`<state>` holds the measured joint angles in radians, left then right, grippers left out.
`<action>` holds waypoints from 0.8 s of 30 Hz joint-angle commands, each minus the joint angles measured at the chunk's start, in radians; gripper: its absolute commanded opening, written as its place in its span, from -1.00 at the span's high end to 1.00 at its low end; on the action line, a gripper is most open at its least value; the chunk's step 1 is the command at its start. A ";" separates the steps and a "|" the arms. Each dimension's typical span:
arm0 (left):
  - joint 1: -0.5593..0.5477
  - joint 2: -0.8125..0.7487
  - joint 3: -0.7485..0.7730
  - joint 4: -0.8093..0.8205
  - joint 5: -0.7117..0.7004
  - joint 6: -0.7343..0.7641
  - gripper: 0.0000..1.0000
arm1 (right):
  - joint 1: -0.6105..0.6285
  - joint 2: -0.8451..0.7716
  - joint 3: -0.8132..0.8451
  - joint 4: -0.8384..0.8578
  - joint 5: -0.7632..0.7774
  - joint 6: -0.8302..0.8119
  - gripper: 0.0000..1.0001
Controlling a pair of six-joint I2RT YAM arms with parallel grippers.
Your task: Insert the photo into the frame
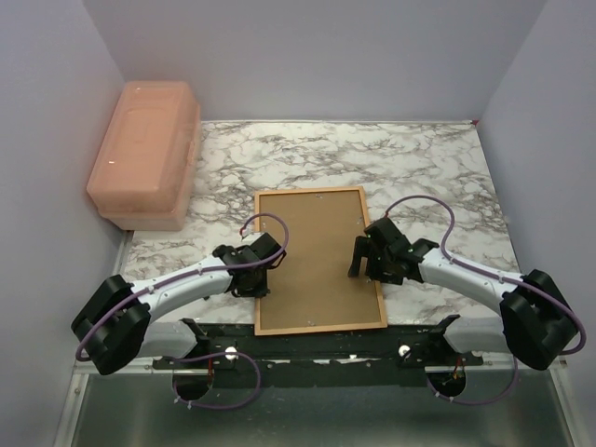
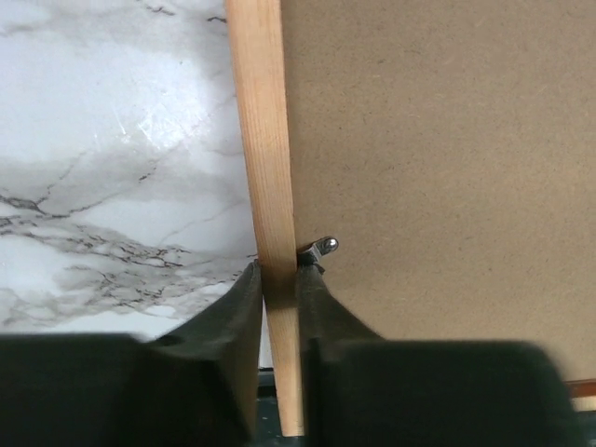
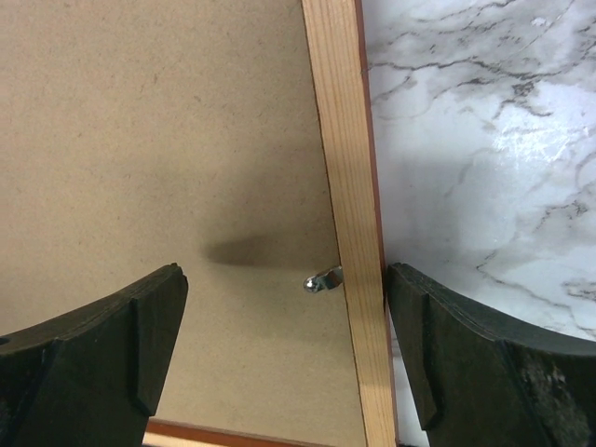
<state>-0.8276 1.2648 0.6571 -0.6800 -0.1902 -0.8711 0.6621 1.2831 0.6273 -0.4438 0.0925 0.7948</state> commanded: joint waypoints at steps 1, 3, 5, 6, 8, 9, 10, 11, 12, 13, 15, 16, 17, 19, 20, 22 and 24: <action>-0.004 -0.062 -0.053 0.070 0.012 0.019 0.30 | 0.008 -0.053 -0.011 -0.045 -0.016 0.020 -0.96; -0.002 -0.096 -0.072 0.074 0.032 0.011 0.00 | 0.008 -0.083 -0.009 -0.070 -0.007 0.025 -0.99; -0.002 -0.116 -0.085 0.083 0.063 0.009 -0.15 | 0.007 -0.109 -0.009 -0.088 -0.004 0.029 -0.99; 0.000 -0.117 -0.089 0.091 0.083 0.010 -0.19 | 0.008 -0.115 -0.013 -0.089 -0.007 0.027 -1.00; 0.001 -0.109 -0.097 0.105 0.112 0.007 -0.22 | 0.007 -0.112 -0.020 -0.085 -0.013 0.020 -1.00; 0.001 -0.100 -0.101 0.119 0.126 0.006 -0.22 | 0.008 -0.103 -0.023 -0.084 -0.019 0.019 -0.99; 0.000 -0.093 -0.106 0.133 0.144 0.006 -0.22 | 0.008 -0.094 -0.029 -0.074 -0.024 0.021 -0.99; 0.001 -0.088 -0.112 0.149 0.161 0.004 -0.22 | 0.008 -0.075 -0.034 -0.056 -0.033 0.020 -1.00; -0.001 -0.087 -0.116 0.158 0.178 0.001 -0.22 | 0.008 -0.052 -0.035 -0.043 -0.042 0.019 -1.00; -0.002 -0.088 -0.120 0.168 0.189 -0.002 -0.22 | 0.007 -0.028 -0.030 -0.035 -0.049 0.019 -0.99; -0.001 -0.101 -0.124 0.178 0.216 -0.006 -0.22 | 0.008 0.020 -0.009 -0.024 -0.052 0.016 -0.99; -0.001 -0.110 -0.124 0.176 0.216 -0.006 -0.22 | 0.007 0.041 0.003 -0.021 -0.050 0.015 -1.00; -0.001 -0.116 -0.124 0.172 0.217 -0.006 -0.22 | 0.008 0.054 0.015 -0.019 -0.046 0.011 -0.99; 0.001 -0.129 -0.119 0.159 0.205 -0.002 -0.23 | 0.008 0.071 0.031 -0.010 -0.022 0.005 -0.99; 0.002 -0.130 -0.116 0.155 0.202 0.003 -0.24 | 0.008 0.078 0.043 -0.007 -0.002 -0.001 -0.99; 0.004 -0.125 -0.112 0.149 0.198 0.006 -0.34 | 0.008 0.102 0.077 -0.017 0.041 -0.017 -0.99; 0.007 -0.116 -0.114 0.157 0.201 0.010 -0.36 | 0.001 0.141 0.121 -0.031 0.076 -0.033 -0.99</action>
<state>-0.8246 1.1492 0.5518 -0.5510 -0.0471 -0.8612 0.6640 1.3514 0.6872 -0.5014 0.0887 0.7921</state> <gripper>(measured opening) 0.661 0.997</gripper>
